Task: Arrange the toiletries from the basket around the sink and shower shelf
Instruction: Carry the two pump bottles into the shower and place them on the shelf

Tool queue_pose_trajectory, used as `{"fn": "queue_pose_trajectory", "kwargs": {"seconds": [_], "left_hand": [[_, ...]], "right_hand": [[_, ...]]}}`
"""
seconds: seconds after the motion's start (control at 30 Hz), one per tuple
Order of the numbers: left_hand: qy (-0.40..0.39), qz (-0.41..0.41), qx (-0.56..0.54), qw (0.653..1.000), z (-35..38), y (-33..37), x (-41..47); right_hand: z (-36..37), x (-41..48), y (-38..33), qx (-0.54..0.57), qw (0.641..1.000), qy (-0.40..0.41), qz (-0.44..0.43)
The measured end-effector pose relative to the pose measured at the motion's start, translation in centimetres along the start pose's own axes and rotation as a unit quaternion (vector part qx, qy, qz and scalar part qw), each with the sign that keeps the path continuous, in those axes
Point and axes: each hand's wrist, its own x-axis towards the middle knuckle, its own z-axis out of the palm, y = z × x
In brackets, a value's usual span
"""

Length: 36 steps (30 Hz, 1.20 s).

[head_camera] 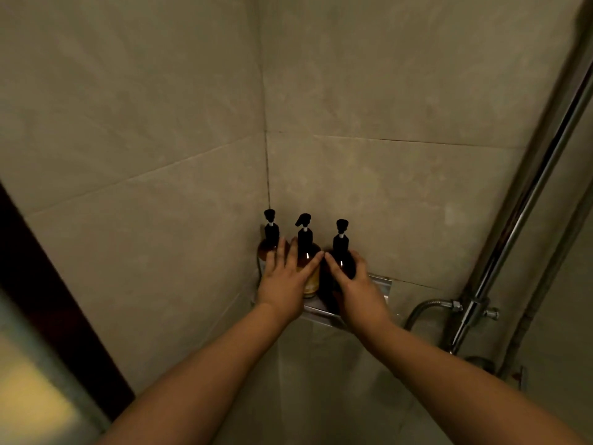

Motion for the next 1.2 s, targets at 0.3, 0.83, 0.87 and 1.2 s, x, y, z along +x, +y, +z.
{"fn": "queue_pose_trajectory", "kwargs": {"seconds": [0.3, 0.83, 0.87, 1.2], "left_hand": [[0.000, -0.005, -0.041, 0.999, 0.4, 0.2, 0.2], [0.000, -0.002, -0.043, 0.999, 0.5, -0.3, 0.2], [0.001, 0.003, -0.032, 0.999, 0.4, -0.5, 0.3], [0.157, -0.088, -0.195, 0.964, 0.3, -2.1, -1.1]], "right_hand": [[-1.2, 0.2, 0.0, -0.046, 0.999, -0.011, -0.018], [-0.5, -0.4, -1.0, -0.035, 0.998, -0.039, 0.020], [-0.6, -0.4, -1.0, -0.036, 0.998, -0.037, 0.022], [-0.8, -0.4, -1.1, -0.051, 0.998, -0.038, 0.030]]}}
